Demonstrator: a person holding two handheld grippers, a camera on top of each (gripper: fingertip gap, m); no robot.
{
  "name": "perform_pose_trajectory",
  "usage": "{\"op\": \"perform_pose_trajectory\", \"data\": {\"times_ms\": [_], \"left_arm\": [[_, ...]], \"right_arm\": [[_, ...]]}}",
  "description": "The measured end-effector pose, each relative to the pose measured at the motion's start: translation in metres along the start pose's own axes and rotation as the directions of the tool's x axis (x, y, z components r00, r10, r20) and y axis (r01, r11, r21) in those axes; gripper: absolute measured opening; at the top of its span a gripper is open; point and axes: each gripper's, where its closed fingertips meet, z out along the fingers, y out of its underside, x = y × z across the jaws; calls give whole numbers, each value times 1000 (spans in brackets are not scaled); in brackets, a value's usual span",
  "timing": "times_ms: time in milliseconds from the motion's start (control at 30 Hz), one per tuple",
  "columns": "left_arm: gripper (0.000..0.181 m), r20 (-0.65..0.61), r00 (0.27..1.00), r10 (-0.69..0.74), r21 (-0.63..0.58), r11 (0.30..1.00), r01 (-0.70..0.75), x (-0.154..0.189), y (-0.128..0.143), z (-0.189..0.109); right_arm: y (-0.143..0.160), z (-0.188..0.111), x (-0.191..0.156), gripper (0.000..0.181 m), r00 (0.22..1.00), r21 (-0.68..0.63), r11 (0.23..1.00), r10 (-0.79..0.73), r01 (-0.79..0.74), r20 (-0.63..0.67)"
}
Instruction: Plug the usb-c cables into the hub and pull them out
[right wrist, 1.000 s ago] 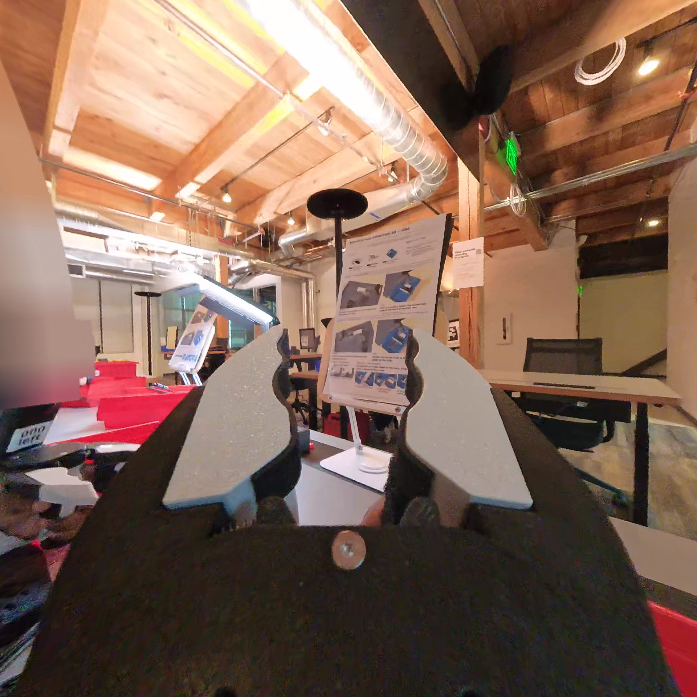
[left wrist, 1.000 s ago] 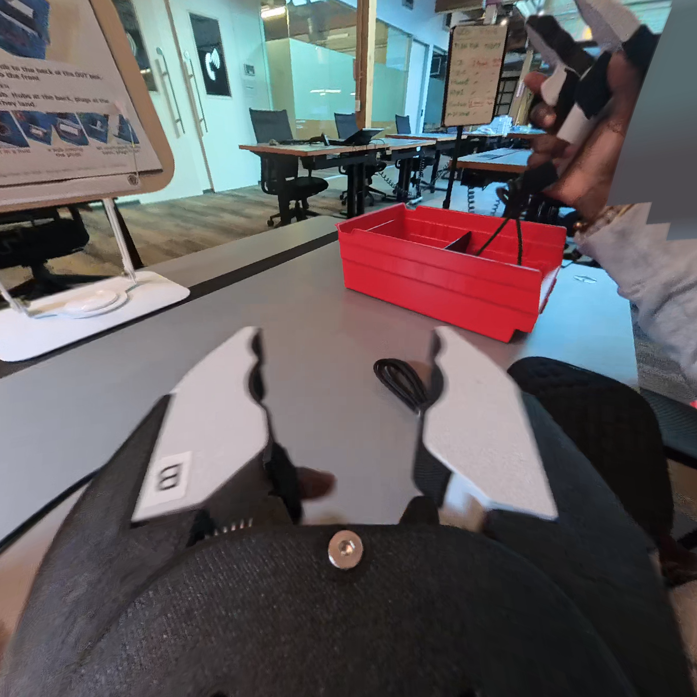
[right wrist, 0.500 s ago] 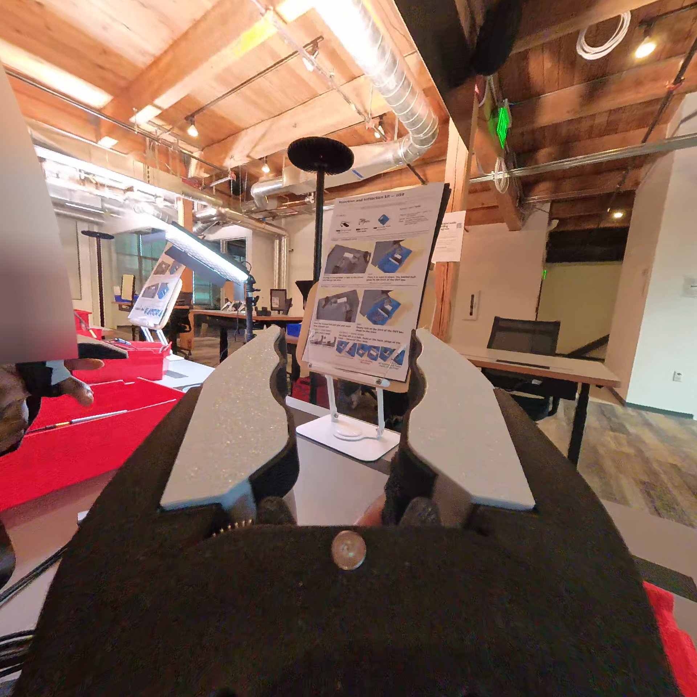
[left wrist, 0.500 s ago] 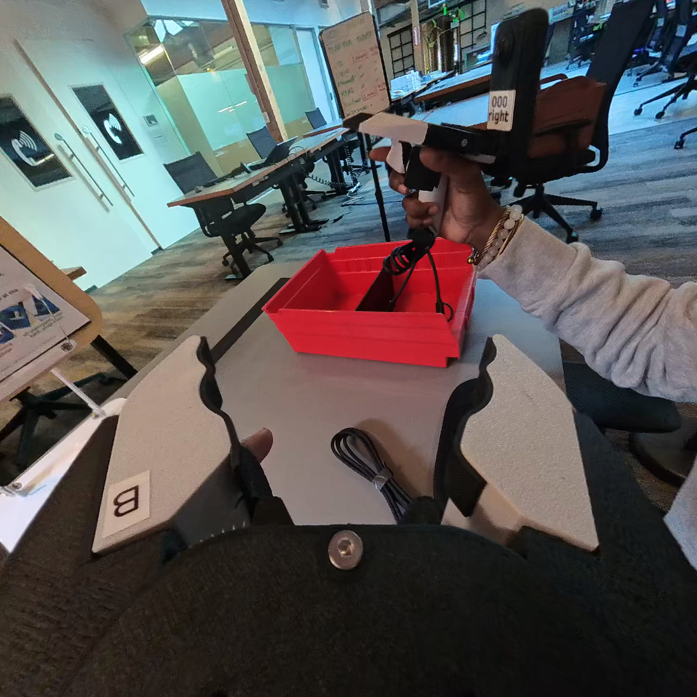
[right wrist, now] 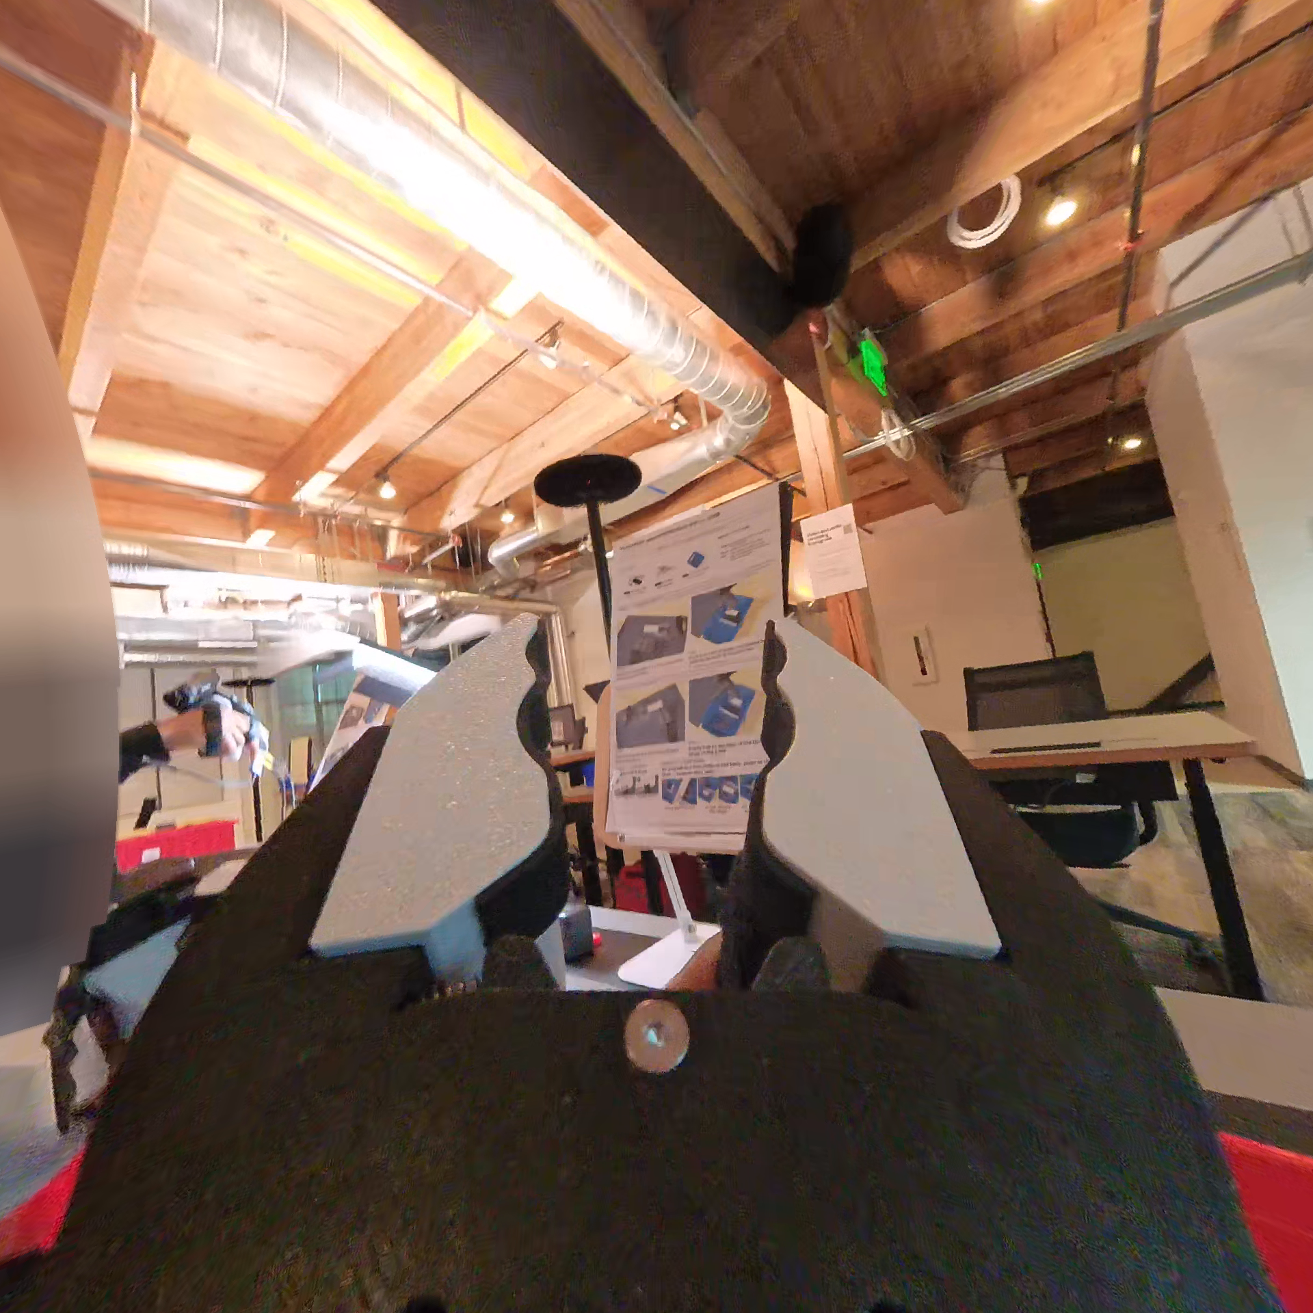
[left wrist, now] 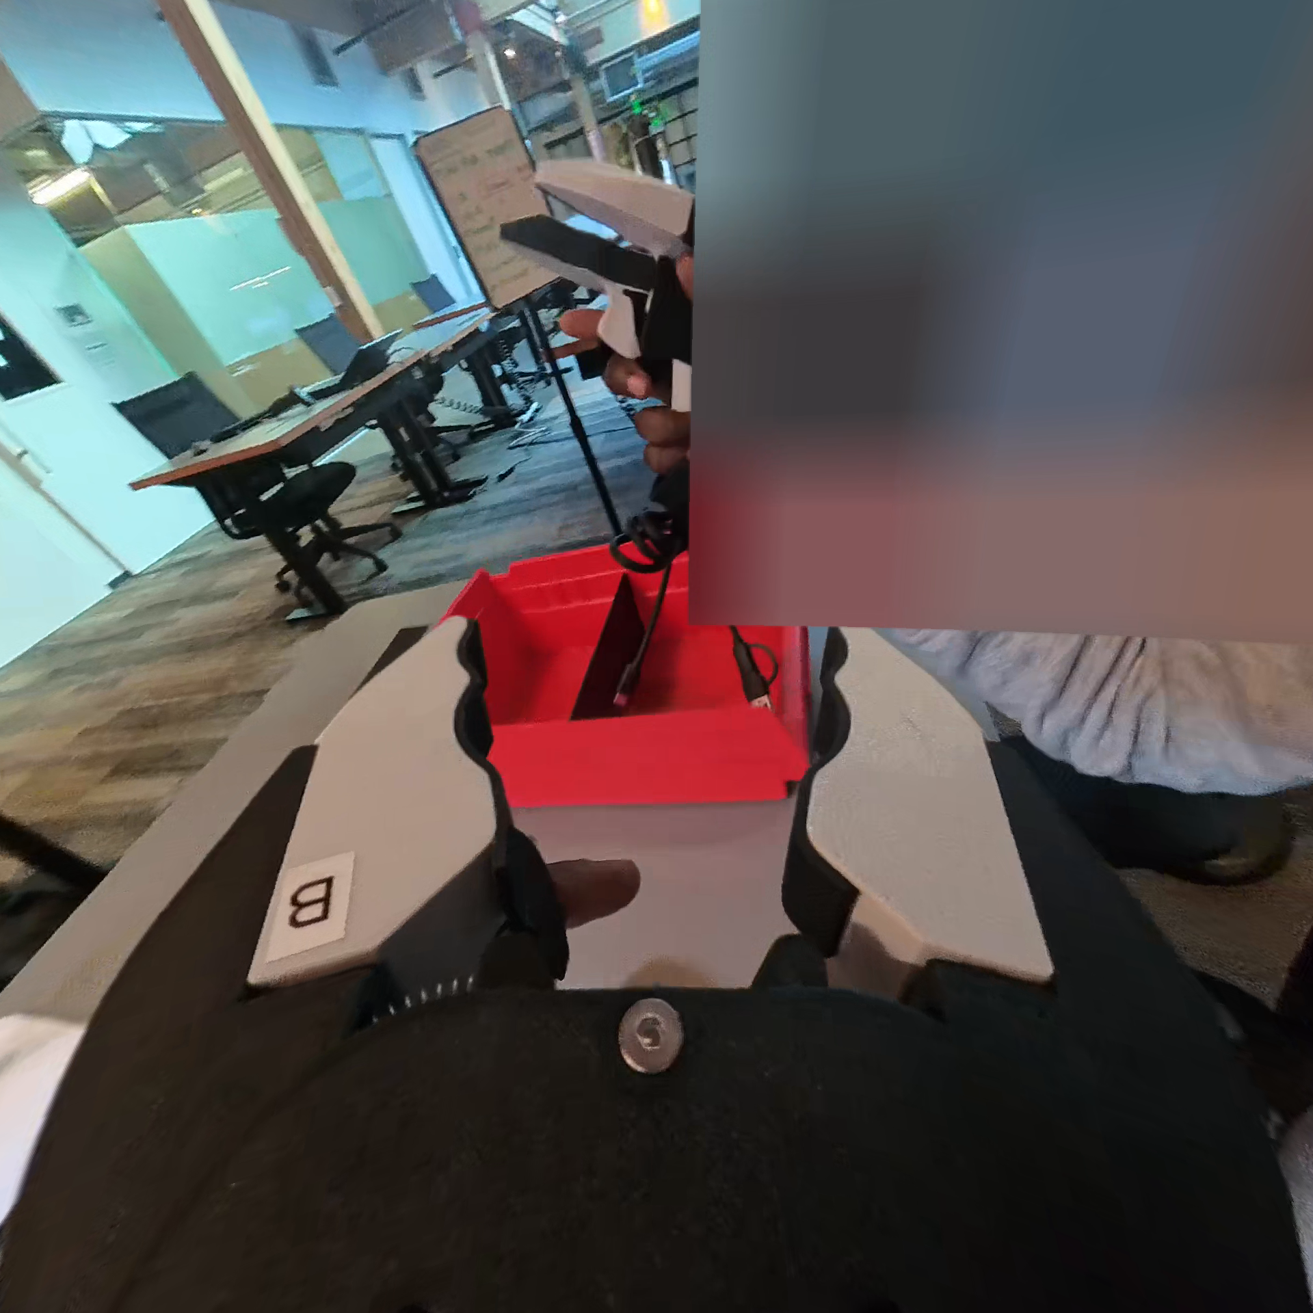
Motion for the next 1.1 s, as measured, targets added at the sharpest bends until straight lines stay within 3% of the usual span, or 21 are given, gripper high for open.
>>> {"op": "perform_pose_trajectory", "data": {"times_ms": [233,467,600,733,833,900,1100], "left_arm": [[81,-56,992,111,23,994,-110,-3,-14,75],[72,-277,935,223,-28,970,-240,10,-12,122],[71,-260,928,266,-46,957,-287,5,-4,135],[69,-322,900,294,-1,951,-311,14,3,138],[56,-394,866,309,3,942,-335,25,13,142],[32,-375,869,322,11,939,-343,24,18,147],[25,-317,893,321,82,947,-311,21,14,148]], "right_arm": [[-32,-7,29,55,952,196,941,295,-276,-79],[-30,-3,33,54,962,135,962,253,-239,-102],[-32,-2,26,54,964,130,960,259,-250,-66],[-30,0,3,54,966,97,961,254,-257,49],[-29,1,-10,55,957,86,958,264,-275,119],[-30,1,-14,54,953,90,954,271,-285,138],[-35,-3,-14,55,954,101,956,257,-274,152]]}}
